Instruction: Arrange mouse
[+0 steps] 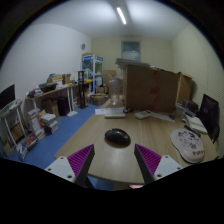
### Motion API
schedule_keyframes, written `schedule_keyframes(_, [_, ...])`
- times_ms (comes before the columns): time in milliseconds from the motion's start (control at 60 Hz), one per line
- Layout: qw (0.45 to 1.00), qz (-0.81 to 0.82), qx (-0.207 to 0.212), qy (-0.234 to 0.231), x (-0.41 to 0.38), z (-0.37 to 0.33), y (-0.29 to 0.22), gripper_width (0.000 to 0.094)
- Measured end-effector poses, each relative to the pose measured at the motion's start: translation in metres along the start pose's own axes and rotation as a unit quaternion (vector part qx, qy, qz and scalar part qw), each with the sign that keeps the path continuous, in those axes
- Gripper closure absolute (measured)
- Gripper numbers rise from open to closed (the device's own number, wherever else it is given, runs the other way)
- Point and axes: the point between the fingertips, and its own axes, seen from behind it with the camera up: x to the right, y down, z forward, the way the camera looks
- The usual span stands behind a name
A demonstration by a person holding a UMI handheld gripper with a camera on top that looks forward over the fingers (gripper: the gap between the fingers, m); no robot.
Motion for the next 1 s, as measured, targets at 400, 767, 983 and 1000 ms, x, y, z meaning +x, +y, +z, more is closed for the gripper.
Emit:
schedule_keyframes(400, [0.996, -0.018, -0.089, -0.026, 0.024, 0.104, 0.032, 0.0082])
schedule_keyframes(767, [0.993, 0.005, -0.114, -0.022, 0.043, 0.167, 0.009, 0.0089])
schedule_keyframes(983, [0.993, 0.032, -0.113, 0.018, 0.057, 0.196, -0.001, 0.0383])
schedule_keyframes(1000, [0.993, 0.036, -0.115, 0.02, 0.057, 0.196, -0.002, 0.0389])
